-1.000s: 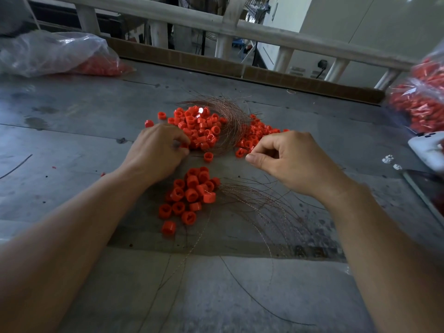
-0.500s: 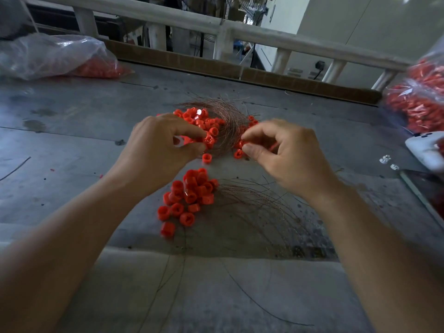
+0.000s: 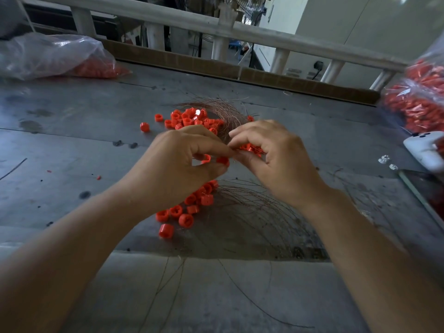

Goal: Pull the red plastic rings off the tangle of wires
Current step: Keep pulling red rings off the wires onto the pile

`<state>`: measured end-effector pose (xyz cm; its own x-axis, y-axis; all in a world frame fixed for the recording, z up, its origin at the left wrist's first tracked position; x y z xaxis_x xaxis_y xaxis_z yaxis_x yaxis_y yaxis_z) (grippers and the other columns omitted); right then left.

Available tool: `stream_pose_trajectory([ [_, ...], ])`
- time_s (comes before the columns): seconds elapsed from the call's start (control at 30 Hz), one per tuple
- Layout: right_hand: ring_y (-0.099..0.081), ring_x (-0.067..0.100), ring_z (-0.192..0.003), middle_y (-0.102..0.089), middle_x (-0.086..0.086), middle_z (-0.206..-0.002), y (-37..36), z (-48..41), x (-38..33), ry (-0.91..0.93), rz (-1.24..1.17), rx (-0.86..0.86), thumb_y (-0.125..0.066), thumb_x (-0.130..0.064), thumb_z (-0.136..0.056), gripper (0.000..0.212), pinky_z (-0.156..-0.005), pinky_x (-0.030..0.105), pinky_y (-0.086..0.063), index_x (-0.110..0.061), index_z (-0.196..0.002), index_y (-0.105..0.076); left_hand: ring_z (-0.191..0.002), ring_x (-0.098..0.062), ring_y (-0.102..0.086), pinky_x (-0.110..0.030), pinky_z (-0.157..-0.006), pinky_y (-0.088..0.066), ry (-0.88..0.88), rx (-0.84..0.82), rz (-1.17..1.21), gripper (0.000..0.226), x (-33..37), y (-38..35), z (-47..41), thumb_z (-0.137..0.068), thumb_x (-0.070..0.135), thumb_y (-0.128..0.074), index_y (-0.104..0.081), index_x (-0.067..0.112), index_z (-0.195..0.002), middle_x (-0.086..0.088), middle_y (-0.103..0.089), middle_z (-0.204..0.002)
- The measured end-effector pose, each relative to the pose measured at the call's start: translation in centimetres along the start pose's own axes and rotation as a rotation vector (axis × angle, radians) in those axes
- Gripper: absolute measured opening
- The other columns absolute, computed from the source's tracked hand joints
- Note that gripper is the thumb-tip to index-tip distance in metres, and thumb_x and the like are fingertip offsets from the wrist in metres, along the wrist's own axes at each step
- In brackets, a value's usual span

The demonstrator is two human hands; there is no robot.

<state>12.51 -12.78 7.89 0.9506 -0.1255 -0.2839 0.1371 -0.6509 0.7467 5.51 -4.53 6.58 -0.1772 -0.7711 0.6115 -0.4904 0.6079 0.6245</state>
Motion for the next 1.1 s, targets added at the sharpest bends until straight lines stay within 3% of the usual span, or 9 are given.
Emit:
stream_pose_trajectory([
  [0.17, -0.059, 0.014, -0.08, -0.066, 0.0, -0.08, 0.5, -0.1, 0.2, -0.01, -0.004, 0.03, -0.066, -0.011, -0.078, 0.007, -0.098, 0.043, -0.039, -0.006, -0.081, -0.069, -0.088, 0.005, -0.054, -0.003, -0.078, -0.04, 0.015, -0.017, 0.015, 0.03, 0.0, -0.2, 0.1, -0.075, 0.02, -0.064, -0.056, 0.047, -0.087, 0.026, -0.056, -0.09],
  [0.23, -0.055, 0.01, -0.075, -0.061, -0.005, -0.077, 1.7, -0.1, 0.4, -0.019, 0.005, 0.116, -0.065, -0.009, -0.079, 0.006, -0.093, 0.045, -0.043, -0.005, -0.081, -0.069, -0.086, 0.005, -0.057, -0.003, -0.076, -0.042, 0.051, 0.019, 0.028, 0.026, -0.5, 0.1, 0.0, -0.075, 0.02, -0.063, -0.059, 0.042, -0.087, 0.026, -0.058, -0.088],
  [0.33, -0.057, 0.01, -0.074, -0.057, -0.007, -0.08, 3.6, -0.1, 0.9, -0.047, -0.029, 0.236, -0.064, -0.008, -0.08, 0.007, -0.078, 0.025, -0.048, -0.006, -0.085, -0.069, -0.078, 0.007, -0.063, -0.004, -0.073, -0.046, 0.141, 0.098, 0.124, 0.035, -1.8, 0.6, 0.0, -0.075, 0.008, -0.07, -0.061, 0.041, -0.083, 0.022, -0.063, -0.081],
  [0.43, -0.049, -0.002, -0.07, -0.051, -0.014, -0.078, 4.2, 0.0, 0.9, -0.045, -0.076, 0.275, -0.065, -0.008, -0.08, 0.008, -0.067, 0.008, -0.038, -0.011, -0.087, -0.069, -0.073, -0.001, -0.067, -0.012, -0.072, -0.052, 0.188, 0.119, 0.255, 0.038, -2.5, 0.7, 0.1, -0.072, 0.0, -0.072, -0.063, 0.036, -0.081, 0.013, -0.069, -0.079],
  [0.57, -0.051, -0.004, -0.069, -0.052, -0.017, -0.078, 2.9, 0.1, 0.2, -0.053, -0.184, 0.203, -0.066, -0.01, -0.079, 0.018, -0.064, 0.006, -0.037, -0.023, -0.089, -0.061, -0.071, 0.0, -0.067, -0.008, -0.067, -0.049, 0.212, 0.128, 0.355, 0.035, -2.6, 0.6, 0.0, -0.066, 0.002, -0.075, -0.065, 0.033, -0.077, 0.017, -0.07, -0.082],
  [0.7, -0.052, 0.0, -0.068, -0.054, -0.013, -0.076, 2.2, 0.1, -0.2, -0.072, -0.237, 0.151, -0.067, -0.011, -0.077, 0.015, -0.062, 0.007, -0.037, -0.023, -0.082, -0.06, -0.077, 0.002, -0.067, -0.006, -0.069, -0.048, 0.236, 0.129, 0.434, 0.03, -2.5, 0.5, 0.1, -0.055, 0.02, -0.069, -0.066, 0.033, -0.081, 0.019, -0.069, -0.085],
  [0.9, -0.053, 0.001, -0.07, -0.053, -0.015, -0.074, 1.7, 0.2, -0.3, -0.089, -0.255, 0.105, -0.065, -0.011, -0.077, 0.014, -0.061, 0.007, -0.037, -0.023, -0.078, -0.059, -0.077, 0.001, -0.067, -0.007, -0.068, -0.048, 0.216, 0.113, 0.456, 0.027, -2.3, 0.4, 0.1, -0.054, 0.022, -0.067, -0.066, 0.031, -0.08, 0.015, -0.071, -0.083],
  [1.1, -0.053, 0.004, -0.072, -0.057, -0.009, -0.074, 1.3, 0.3, -0.5, -0.105, -0.294, 0.081, -0.065, -0.011, -0.076, 0.013, -0.061, 0.007, -0.038, -0.023, -0.077, -0.058, -0.07, -0.012, -0.067, -0.02, -0.068, -0.055, 0.178, 0.113, 0.496, 0.025, -2.2, 0.3, 0.2, -0.052, 0.029, -0.071, -0.067, 0.03, -0.076, 0.003, -0.069, -0.076],
])
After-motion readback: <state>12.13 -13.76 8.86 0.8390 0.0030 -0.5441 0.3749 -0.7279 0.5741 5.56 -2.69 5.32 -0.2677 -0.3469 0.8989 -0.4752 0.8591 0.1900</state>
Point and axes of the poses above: each hand's wrist, its own z-axis away from the middle knuckle, its own y-axis out of the back of the hand, x = y × z, the point moved 8 cm from there along -z, towards the middle knuckle
